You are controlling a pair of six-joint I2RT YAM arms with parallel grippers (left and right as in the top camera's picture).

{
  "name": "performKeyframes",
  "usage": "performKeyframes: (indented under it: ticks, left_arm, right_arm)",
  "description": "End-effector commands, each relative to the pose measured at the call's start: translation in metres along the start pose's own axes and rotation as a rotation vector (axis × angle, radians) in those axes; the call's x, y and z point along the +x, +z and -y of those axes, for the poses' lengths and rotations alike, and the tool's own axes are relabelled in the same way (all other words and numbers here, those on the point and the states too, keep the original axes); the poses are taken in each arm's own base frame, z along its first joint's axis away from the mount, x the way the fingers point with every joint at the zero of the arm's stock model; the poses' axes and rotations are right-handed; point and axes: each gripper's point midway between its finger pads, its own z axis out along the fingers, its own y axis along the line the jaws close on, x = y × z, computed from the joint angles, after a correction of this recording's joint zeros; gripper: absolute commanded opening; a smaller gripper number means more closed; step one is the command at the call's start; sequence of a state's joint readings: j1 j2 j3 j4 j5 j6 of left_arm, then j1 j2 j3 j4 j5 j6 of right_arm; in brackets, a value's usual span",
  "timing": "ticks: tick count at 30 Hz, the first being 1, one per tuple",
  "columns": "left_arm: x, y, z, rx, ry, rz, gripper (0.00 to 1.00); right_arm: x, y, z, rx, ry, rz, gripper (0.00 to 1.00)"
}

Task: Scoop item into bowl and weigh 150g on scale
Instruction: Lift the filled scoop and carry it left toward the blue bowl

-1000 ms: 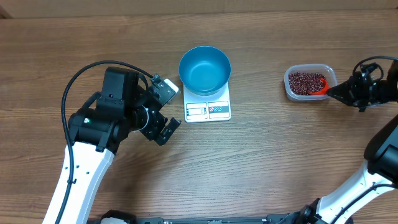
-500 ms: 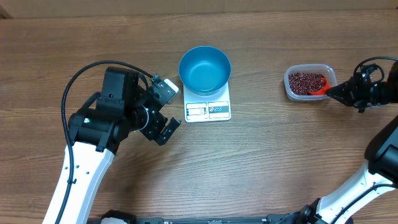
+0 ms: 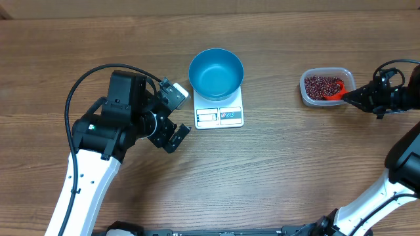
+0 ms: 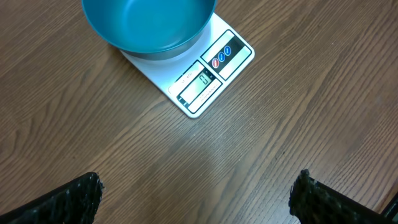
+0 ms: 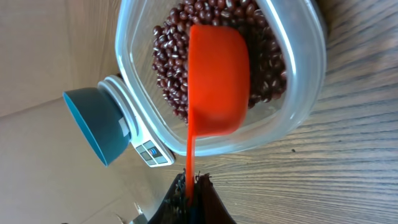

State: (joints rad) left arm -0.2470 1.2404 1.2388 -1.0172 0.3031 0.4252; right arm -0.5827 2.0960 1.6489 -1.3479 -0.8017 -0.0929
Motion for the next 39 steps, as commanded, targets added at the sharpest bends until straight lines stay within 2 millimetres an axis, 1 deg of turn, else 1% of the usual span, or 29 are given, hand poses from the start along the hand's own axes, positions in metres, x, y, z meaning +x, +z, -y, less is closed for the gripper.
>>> performKeyframes:
  ticks: [1,13,15,16,20,24,26,34,36,39]
  left_arm:
    - [-0.008,-0.006,-0.004,-0.013,0.004,0.023,1.00]
    - [-0.008,-0.006,-0.004,-0.013,0.004,0.023,1.00]
    - [-0.008,-0.006,-0.004,-0.013,0.004,0.023,1.00]
    - [-0.008,-0.006,-0.004,-0.013,0.004,0.023,1.00]
    - [-0.008,-0.006,-0.004,-0.013,0.004,0.023,1.00]
    - [-0.008,-0.006,-0.004,-0.013,0.004,0.023,1.00]
    - [-0.008,-0.006,-0.004,-0.013,0.004,0.023,0.99]
    - [-0.008,-0.006,-0.004,-0.013,0.004,0.023,1.00]
    - [-0.008,-0.006,-0.004,-0.013,0.004,0.023,1.00]
    - [-0.008,-0.006,-0.004,-0.013,0.004,0.023,1.00]
  right_arm:
    - [0.002,-0.001,-0.005,-0.056,-0.033,-0.005,0.04]
    - [0.005,-0.001,-0.006,-0.060,-0.042,-0.015,0.04]
    - [0.007,-0.002,-0.011,-0.087,-0.072,-0.018,0.04]
    - [0.009,-0.004,-0.016,-0.126,-0.090,-0.018,0.04]
    - [0.006,-0.014,-0.010,-0.142,-0.063,0.004,0.04]
    - [0.002,-0.026,-0.016,-0.229,-0.108,0.045,0.04]
    - [0.001,-0.030,-0.014,-0.236,-0.105,0.056,0.04]
    - [0.001,-0.033,-0.012,-0.242,-0.090,0.061,0.04]
    - [0.002,-0.034,-0.015,-0.258,-0.089,0.059,0.04]
    - [0.007,-0.036,-0.024,-0.311,-0.106,0.052,0.04]
